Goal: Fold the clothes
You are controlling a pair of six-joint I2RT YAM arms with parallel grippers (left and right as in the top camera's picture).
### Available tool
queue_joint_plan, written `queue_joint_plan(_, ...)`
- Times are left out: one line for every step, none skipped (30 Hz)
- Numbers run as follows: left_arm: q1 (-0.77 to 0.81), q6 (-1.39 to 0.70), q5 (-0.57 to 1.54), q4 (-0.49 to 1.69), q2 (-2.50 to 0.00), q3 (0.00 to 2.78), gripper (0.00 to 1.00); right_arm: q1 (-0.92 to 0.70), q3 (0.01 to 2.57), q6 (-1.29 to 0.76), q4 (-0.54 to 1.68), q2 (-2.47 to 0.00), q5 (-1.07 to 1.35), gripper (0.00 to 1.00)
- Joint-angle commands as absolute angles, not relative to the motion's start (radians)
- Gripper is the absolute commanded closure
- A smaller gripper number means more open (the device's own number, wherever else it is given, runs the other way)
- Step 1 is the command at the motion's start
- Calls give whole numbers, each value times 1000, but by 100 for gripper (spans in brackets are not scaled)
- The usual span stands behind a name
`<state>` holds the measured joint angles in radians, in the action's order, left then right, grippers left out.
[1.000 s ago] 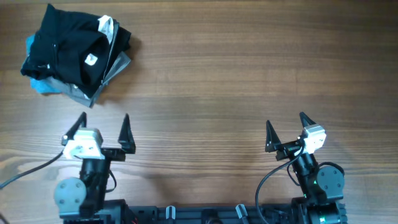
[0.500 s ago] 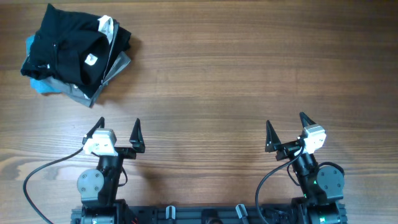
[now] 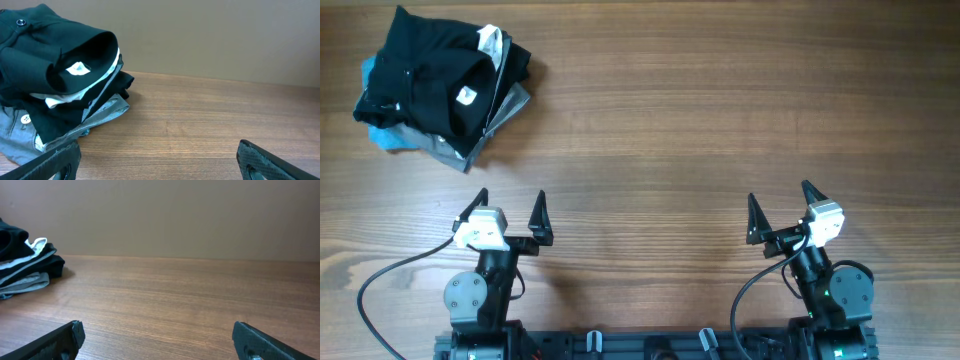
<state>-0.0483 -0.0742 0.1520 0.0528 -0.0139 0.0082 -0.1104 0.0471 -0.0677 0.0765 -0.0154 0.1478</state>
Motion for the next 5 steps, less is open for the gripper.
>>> queue_joint_plan(-52,-91,163,60,-7,6,0,-112,43,-81,72,-7,137,0)
queue_joint_plan(-52,-91,163,60,-7,6,0,-112,43,-81,72,-7,137,0)
queue_joint_plan(-52,-91,163,60,-7,6,0,-112,43,-81,72,-7,137,0)
queue_joint_plan(-52,-91,163,60,-7,6,0,-112,43,-81,72,-7,137,0)
queue_joint_plan(-52,-91,163,60,-7,6,0,-112,43,-81,72,-7,137,0)
